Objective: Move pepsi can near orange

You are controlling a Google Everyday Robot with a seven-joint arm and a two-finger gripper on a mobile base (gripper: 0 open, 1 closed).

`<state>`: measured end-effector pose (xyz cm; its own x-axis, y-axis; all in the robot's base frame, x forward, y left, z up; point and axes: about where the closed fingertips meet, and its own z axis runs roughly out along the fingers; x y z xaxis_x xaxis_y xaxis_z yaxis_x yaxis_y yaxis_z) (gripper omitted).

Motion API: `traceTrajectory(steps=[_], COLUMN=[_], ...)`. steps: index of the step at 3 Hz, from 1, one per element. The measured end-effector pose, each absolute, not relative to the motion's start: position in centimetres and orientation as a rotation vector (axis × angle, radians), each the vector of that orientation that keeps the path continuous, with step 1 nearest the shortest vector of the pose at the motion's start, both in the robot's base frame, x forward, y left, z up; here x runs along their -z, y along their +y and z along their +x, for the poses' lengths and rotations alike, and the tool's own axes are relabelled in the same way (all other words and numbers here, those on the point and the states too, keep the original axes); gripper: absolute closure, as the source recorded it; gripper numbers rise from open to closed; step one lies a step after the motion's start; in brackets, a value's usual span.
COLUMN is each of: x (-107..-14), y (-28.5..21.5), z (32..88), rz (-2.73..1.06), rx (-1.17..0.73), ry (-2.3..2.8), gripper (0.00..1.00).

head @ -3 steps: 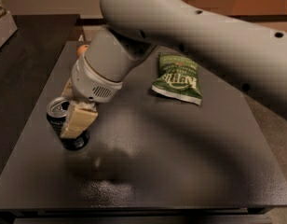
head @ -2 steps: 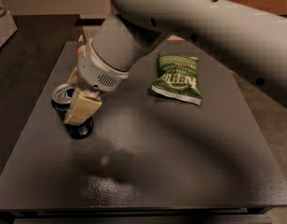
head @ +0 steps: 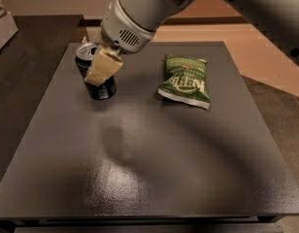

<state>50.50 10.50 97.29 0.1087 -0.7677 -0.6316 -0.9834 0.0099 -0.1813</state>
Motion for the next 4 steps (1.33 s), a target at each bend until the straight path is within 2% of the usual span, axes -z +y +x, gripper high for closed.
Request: traceTrajectory(steps=[2, 4], x=[-98.1, -96.1], y=[9.7, 10.5], z=[58.5, 63.8], rz=[-1.653, -1.554], rx=[-0.42, -0.47], ry=[1.849, 1.916], gripper=[1.0, 1.0])
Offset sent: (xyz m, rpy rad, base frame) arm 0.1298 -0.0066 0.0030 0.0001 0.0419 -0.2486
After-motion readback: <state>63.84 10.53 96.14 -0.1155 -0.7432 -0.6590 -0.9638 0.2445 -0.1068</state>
